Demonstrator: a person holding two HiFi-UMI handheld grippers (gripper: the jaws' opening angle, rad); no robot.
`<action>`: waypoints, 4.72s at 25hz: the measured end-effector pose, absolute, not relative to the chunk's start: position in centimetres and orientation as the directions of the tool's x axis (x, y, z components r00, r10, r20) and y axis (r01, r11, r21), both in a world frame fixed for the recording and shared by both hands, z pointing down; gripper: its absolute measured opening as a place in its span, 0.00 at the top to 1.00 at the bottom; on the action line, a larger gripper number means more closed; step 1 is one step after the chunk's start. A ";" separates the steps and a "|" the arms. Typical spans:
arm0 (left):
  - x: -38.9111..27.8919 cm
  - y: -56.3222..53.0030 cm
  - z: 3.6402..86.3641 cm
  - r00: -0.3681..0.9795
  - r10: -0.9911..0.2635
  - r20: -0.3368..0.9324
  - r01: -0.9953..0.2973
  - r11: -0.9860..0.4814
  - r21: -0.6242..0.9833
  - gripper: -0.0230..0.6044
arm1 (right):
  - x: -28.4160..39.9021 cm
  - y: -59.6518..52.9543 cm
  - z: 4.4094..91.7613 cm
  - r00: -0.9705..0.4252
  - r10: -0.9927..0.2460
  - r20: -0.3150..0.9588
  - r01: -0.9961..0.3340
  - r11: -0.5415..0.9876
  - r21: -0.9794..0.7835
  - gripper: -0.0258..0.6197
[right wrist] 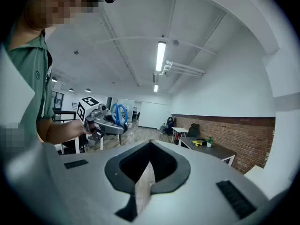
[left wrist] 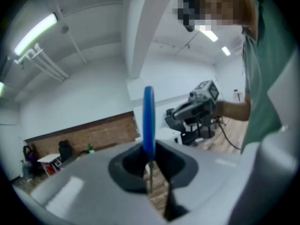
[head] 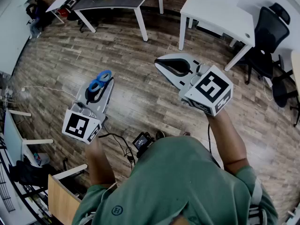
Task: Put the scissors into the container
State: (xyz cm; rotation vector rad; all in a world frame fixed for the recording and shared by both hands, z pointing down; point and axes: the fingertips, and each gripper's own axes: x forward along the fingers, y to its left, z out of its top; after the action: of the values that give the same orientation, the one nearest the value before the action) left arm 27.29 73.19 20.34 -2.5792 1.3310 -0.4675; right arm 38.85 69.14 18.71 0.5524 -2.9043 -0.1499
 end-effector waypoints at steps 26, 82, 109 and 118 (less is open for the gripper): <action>20.7 71.2 22.0 0.556 -0.817 0.150 -0.769 -0.575 -0.280 0.91 | 31.7 67.3 20.7 -0.925 -0.341 0.165 -0.328 0.939 0.102 0.95; 3.5 35.8 22.2 0.474 -0.862 0.180 -0.822 -0.507 -0.261 0.91 | 13.3 29.5 22.4 -0.957 -0.239 0.162 -0.240 0.971 0.018 0.95; -1.3 17.0 22.9 0.370 -0.900 0.231 -0.867 -0.424 -0.264 0.91 | 7.3 9.8 24.3 -0.981 -0.121 0.150 -0.127 0.991 -0.033 0.95; -8.1 11.9 22.7 0.438 -0.874 0.212 -0.836 -0.482 -0.262 0.91 | 1.2 5.3 24.0 -0.967 -0.197 0.162 -0.202 0.979 -0.016 0.95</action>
State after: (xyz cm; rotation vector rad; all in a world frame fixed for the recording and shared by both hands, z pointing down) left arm -8.09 11.89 22.67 -2.5618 1.5305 -0.4858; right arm 1.15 5.26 24.01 0.3012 -2.9658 0.0491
